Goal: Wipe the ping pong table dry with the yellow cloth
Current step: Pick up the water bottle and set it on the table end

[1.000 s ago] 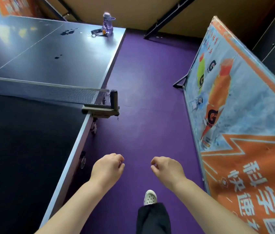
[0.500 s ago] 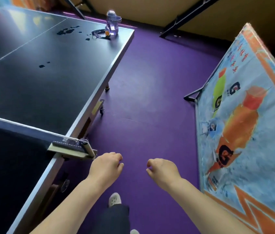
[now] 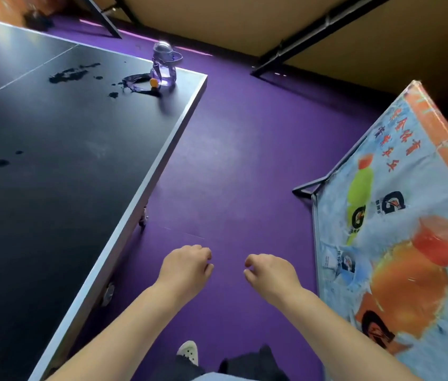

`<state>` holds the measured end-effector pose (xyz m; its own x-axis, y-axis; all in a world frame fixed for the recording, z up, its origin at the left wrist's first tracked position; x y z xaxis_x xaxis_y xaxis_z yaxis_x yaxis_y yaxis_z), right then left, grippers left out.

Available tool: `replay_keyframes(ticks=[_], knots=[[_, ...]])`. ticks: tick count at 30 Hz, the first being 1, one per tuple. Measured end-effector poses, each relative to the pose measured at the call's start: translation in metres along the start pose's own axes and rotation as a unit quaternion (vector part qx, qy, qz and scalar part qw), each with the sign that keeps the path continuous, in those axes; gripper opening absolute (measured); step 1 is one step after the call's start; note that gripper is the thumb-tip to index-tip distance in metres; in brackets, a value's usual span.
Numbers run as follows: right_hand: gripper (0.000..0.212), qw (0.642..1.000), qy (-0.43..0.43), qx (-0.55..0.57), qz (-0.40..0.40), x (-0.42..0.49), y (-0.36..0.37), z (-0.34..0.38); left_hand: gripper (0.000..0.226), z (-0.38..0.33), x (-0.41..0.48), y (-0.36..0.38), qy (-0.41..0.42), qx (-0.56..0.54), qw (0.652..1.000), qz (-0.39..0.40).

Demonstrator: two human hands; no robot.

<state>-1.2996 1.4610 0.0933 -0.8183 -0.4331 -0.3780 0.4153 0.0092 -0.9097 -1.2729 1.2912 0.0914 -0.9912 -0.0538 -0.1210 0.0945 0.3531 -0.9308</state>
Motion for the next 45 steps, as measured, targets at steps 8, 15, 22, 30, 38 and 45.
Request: replay_keyframes(ticks=[8, 15, 22, 30, 38, 45], knots=[[0.029, 1.0, -0.002, 0.003, 0.01, 0.135, -0.053, -0.06, 0.025, -0.003, 0.145, -0.007, -0.008, 0.005, 1.0, 0.013], [0.03, 0.998, -0.064, -0.021, 0.008, 0.278, -0.114, -0.119, 0.028, -0.003, 0.294, -0.018, -0.076, 0.019, 0.997, -0.011], [0.029, 0.989, -0.128, -0.067, 0.021, 0.414, -0.191, -0.161, 0.028, -0.005, 0.415, -0.055, -0.163, 0.002, 0.986, -0.047], [0.032, 0.974, -0.207, -0.071, 0.059, 0.539, -0.227, -0.132, 0.028, 0.053, 0.506, -0.081, -0.263, -0.012, 0.963, -0.048], [0.033, 0.969, -0.226, -0.088, 0.055, 0.667, -0.282, -0.084, 0.024, 0.132, 0.617, -0.127, -0.297, -0.046, 0.95, -0.082], [0.027, 0.974, -0.219, -0.057, 0.0, 0.761, -0.332, -0.041, 0.028, 0.204, 0.694, -0.157, -0.325, -0.057, 0.942, -0.069]])
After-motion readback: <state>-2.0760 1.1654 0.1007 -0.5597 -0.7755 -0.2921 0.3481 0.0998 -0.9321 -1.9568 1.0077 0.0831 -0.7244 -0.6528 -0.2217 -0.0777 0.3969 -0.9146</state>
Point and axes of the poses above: each hand's wrist, its own x-axis towards the middle knuckle, its own y-axis out of the palm, z = x × y, the point moved 6 cm from there along x, towards the middle knuckle, and after that the axes turned 8 degrees about -y, right-handed, at the moved point
